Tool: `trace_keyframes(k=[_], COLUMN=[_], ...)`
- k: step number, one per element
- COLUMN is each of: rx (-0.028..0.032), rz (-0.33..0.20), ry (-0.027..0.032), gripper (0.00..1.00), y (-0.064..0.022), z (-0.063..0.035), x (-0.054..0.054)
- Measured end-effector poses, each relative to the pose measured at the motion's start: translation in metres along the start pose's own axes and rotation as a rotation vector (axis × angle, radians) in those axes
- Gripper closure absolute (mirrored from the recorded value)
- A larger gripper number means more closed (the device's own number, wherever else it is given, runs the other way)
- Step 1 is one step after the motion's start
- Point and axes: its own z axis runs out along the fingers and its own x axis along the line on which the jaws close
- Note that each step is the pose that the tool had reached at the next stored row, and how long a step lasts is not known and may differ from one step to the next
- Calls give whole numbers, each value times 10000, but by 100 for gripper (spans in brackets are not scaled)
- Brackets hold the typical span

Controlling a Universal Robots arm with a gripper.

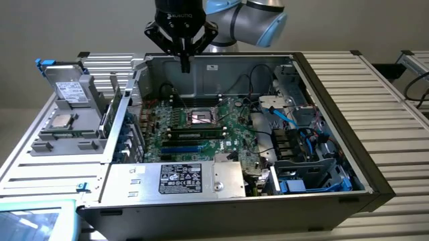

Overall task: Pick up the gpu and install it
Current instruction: 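Reach for the gpu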

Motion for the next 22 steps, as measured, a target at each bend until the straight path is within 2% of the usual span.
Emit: trace_keyframes(k=[2,4,5,6,7,8,15,18,22], rx=[-1,-1,-2,-3,-1,-3,-2,-5,-6], rz=[2,0,1,1,0,0,-1,-2,-4], ry=[-1,-1,-3,-5,-7,-11,-41,-60,-79], gripper=[87,75,75,68,68,62,62,62,62], y=[27,54,67,80,93,107,192,204,199], z=[3,6,10,13,16,21,57,67,81], x=[73,150,189,226,262,298,561,681,786])
